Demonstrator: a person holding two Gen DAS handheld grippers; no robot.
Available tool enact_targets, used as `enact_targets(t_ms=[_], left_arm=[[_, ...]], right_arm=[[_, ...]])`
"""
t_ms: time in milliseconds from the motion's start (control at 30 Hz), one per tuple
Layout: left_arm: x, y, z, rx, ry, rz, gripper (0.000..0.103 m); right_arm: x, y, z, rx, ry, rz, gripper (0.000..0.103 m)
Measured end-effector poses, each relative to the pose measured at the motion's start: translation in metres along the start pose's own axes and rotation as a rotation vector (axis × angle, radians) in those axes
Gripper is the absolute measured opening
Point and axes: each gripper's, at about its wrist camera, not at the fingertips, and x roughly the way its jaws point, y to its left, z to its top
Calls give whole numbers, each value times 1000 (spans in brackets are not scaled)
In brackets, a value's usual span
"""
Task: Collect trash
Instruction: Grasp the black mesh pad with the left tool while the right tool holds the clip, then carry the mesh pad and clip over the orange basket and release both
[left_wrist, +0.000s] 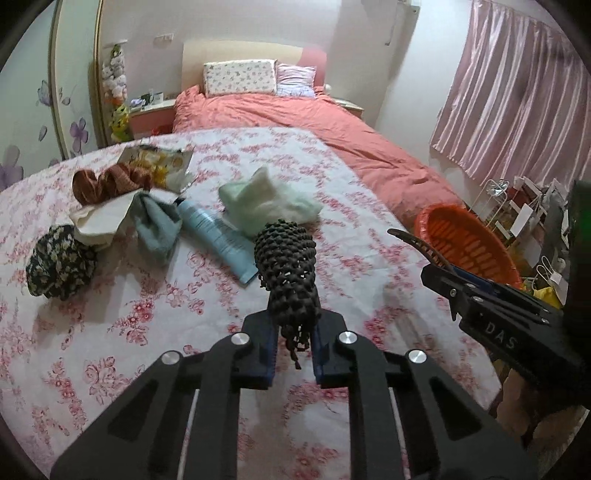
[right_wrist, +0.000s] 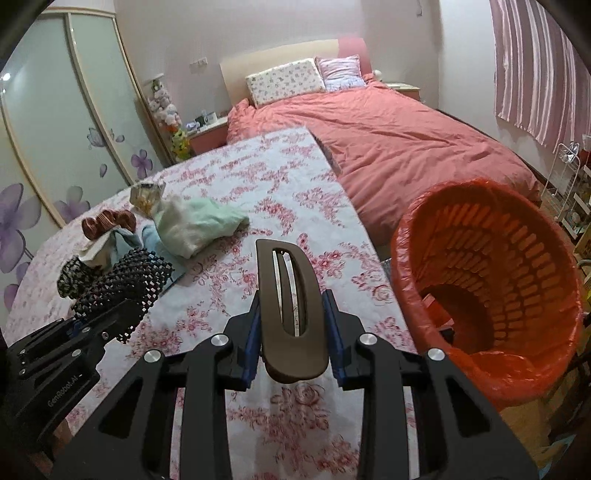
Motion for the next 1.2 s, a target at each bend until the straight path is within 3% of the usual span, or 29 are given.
enact_targets(t_ms=[333,567,867,1200], left_arm=[[-20,-44,9,44,-46,-80,15],[-20,-85,17,76,-61,-156,15],[-1,-139,31,131,-48,-249,15],[33,-187,42,175,-20,-311,15]], right_arm=[[-36,-24,6,52,-92,-9,31],[-59,-52,9,103,-168,-63,31],[-73,-94,14,166,-259,-182,31],[-65,-138,17,259,-280,-211,31]])
